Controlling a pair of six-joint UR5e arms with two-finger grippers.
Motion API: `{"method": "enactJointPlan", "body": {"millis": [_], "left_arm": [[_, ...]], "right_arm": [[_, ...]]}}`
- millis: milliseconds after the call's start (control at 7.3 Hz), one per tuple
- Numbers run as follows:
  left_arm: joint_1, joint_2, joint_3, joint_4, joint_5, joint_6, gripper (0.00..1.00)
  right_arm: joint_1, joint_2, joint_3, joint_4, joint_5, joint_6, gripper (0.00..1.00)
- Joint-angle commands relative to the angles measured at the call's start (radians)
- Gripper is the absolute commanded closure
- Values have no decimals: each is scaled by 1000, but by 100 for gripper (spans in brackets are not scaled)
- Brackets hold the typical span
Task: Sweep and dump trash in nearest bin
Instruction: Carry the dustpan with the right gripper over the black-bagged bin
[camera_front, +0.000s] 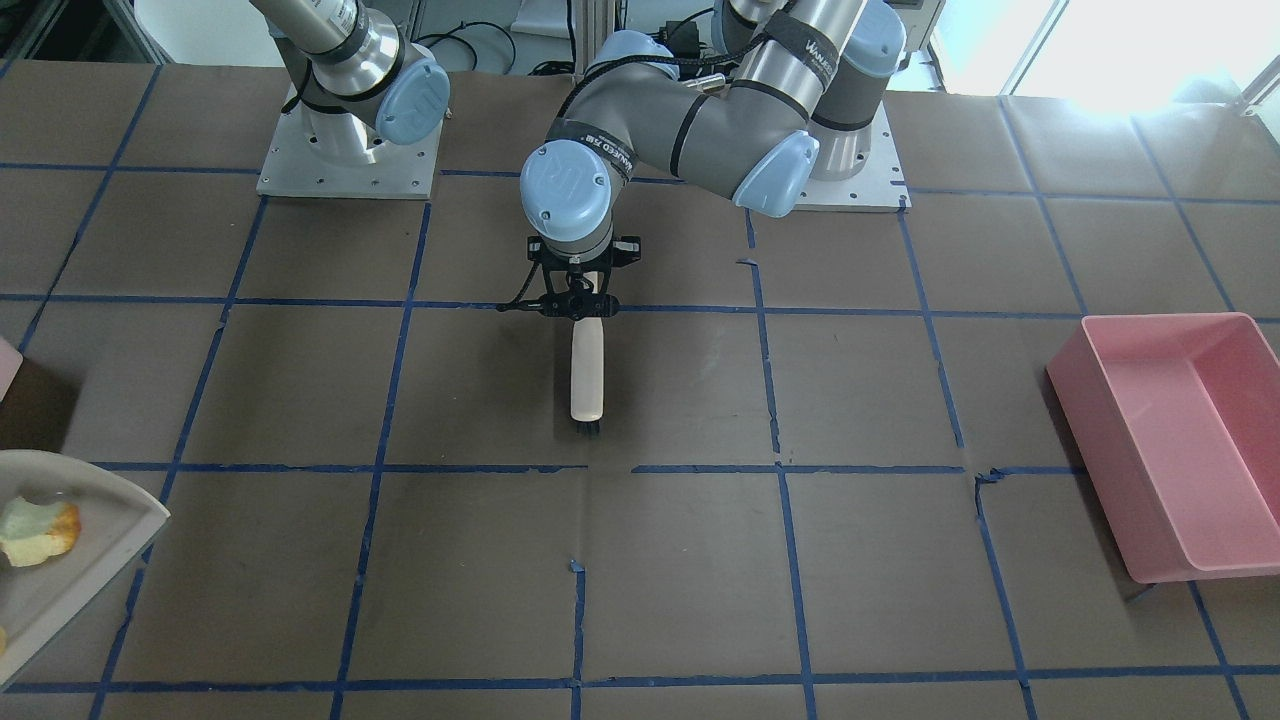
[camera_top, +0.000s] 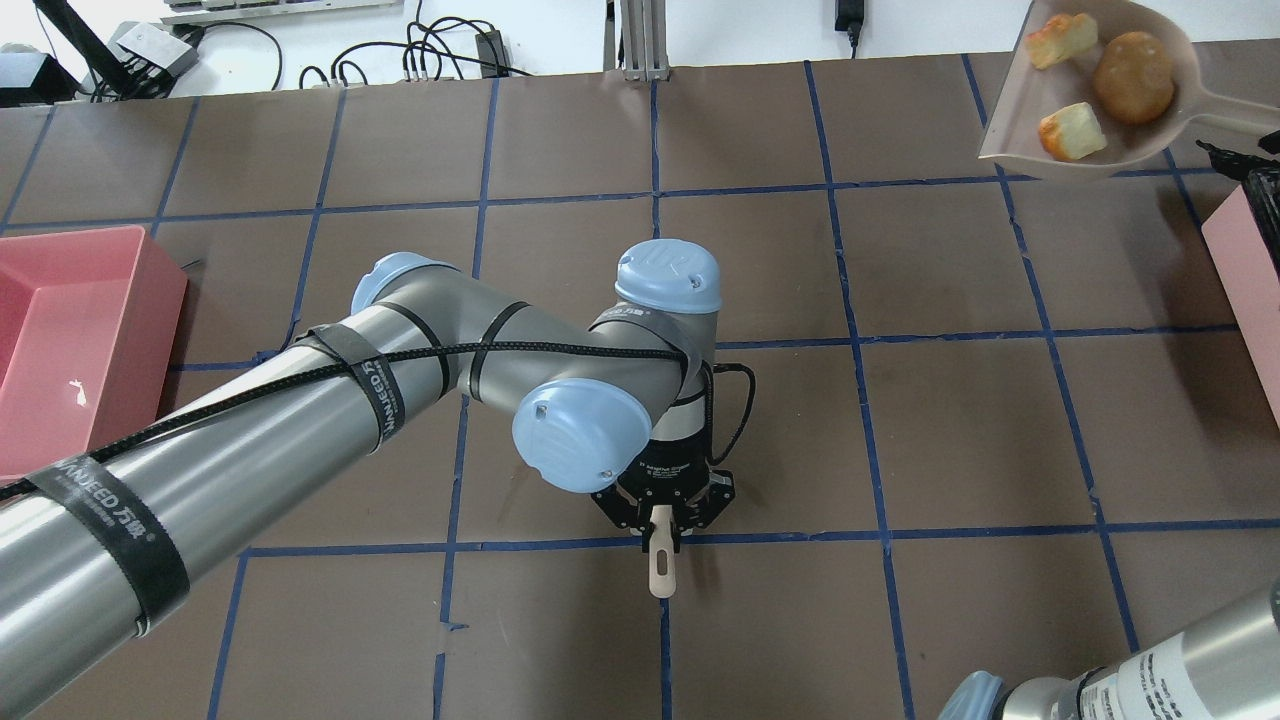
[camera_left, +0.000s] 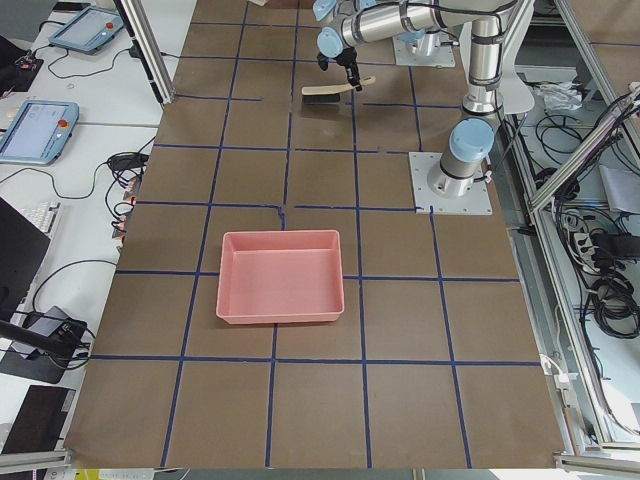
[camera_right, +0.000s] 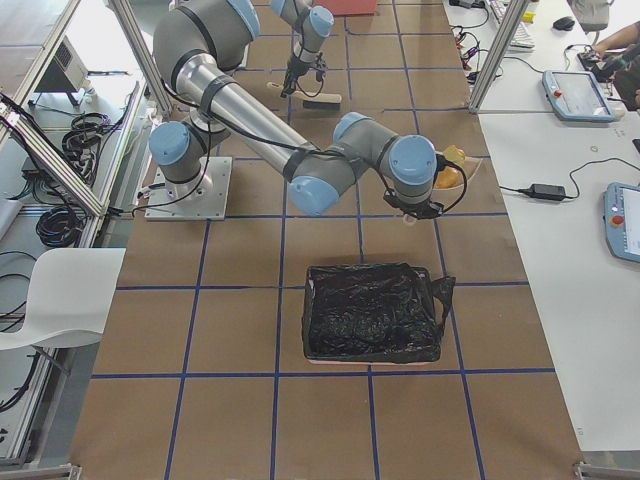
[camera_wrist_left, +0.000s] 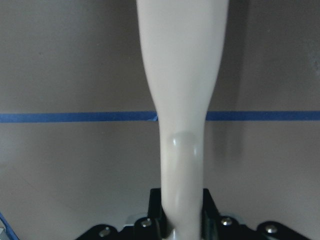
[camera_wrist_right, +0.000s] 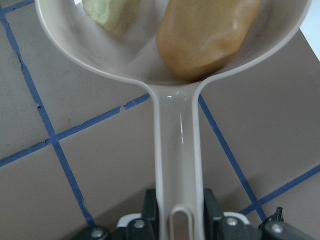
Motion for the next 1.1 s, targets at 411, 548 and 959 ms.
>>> {"method": "enactJointPlan", "body": {"millis": [411,548,959], "left_arm": [[1,-4,-28,18,0,-5,68],[1,-4,-28,19,0,-5,67],[-1,-4,-41,21,1,-5,52]], "right_arm": [[-240,-65,-5,15,86,-44,100],[-291,-65,-5,15,85,-83,100],[-440,-65,-15,18,77,-184,100]]}}
